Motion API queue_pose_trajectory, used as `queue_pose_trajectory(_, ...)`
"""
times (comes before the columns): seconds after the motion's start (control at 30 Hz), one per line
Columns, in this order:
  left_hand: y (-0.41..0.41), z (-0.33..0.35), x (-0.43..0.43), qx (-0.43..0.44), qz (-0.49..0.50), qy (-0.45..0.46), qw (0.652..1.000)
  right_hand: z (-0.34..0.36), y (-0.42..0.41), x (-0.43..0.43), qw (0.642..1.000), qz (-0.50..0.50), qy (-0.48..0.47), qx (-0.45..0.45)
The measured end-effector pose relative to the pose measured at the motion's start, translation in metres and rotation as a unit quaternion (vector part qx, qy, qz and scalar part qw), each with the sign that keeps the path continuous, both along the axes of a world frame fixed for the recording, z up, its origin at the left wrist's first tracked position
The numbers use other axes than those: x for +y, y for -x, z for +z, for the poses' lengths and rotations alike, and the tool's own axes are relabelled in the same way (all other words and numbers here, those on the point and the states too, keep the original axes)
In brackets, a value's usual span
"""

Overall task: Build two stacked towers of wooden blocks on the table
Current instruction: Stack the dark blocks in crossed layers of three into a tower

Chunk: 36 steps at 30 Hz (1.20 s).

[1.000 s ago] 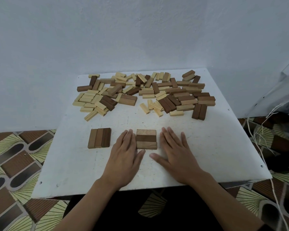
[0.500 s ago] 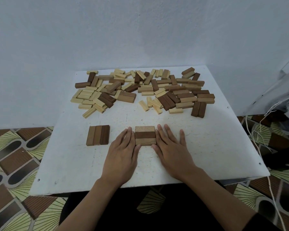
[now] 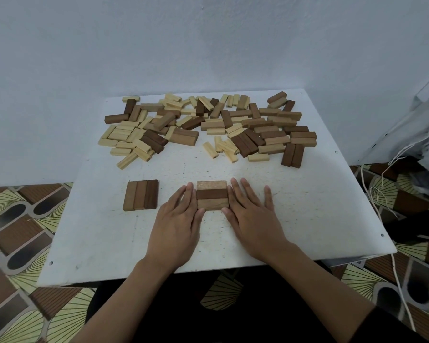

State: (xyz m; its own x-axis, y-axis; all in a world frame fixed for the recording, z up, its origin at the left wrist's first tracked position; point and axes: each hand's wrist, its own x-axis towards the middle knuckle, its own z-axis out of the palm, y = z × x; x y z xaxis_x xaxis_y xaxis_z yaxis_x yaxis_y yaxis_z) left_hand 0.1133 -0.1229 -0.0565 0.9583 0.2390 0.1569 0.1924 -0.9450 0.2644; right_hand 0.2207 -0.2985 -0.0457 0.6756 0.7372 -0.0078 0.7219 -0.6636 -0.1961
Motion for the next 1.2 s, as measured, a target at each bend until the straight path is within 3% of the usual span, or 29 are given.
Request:
queue_pose_trajectory(0.47,0.002,0.003,-0.002,0.007,0.000,0.008,1.000,0.004,0.001,-0.001,1.000,0.001,0.018,0.020)
queue_pose_trajectory(0.67,0.005,0.020,0.000,-0.023,-0.014,0.127,0.992,0.030,-0.006,-0.006,0.987,-0.022,-0.071,0.142)
queue_pose_trajectory(0.77,0.003,0.037,0.003,-0.028,-0.006,0.205,0.978,0.047,-0.017,-0.007,0.985,-0.034,-0.108,0.133)
queue_pose_trajectory(1.0,-0.025,0.060,0.030,0.101,-0.063,0.097,0.988,0.063,-0.050,0.008,0.985,0.031,-0.042,0.167)
queue_pose_trajectory(1.2,-0.034,0.062,0.039,0.128,-0.093,0.063,0.985,0.059,-0.065,0.013,0.983,0.069,-0.018,0.171)
